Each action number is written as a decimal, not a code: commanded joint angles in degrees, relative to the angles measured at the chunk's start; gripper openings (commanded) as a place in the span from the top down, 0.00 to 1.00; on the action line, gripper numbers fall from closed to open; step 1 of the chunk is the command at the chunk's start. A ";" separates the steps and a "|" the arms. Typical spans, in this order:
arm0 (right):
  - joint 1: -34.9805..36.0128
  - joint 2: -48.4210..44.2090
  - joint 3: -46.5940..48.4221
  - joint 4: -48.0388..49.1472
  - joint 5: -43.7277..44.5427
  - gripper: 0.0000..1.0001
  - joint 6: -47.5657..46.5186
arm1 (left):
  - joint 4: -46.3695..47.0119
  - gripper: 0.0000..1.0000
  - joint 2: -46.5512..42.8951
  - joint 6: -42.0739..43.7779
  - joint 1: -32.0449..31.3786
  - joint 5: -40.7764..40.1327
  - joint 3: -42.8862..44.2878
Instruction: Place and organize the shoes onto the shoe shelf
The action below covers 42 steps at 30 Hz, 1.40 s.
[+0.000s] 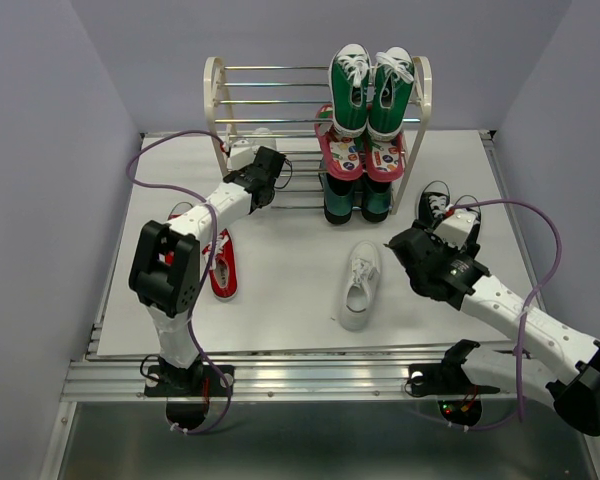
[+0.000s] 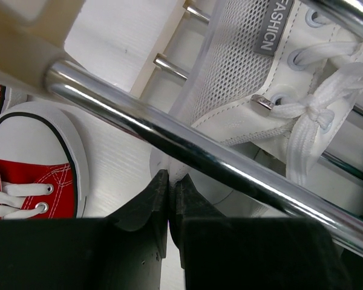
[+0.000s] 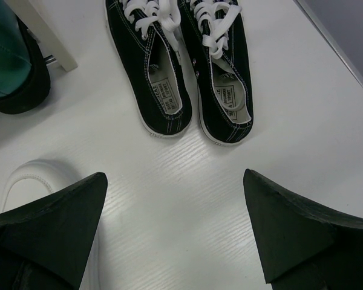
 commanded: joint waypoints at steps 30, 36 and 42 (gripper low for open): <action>0.14 -1.64 0.91 -0.40 2.32 0.00 1.57 | 3.93 0.49 -3.17 -2.52 1.12 -0.17 -0.06; 0.14 -1.73 1.26 0.12 -0.22 0.00 -0.88 | 3.76 0.41 -7.21 -1.55 -0.28 1.85 -2.25; 0.14 -1.99 1.35 3.19 -9.44 0.00 -6.33 | 2.79 0.34 -13.53 -0.76 -3.45 3.61 -7.35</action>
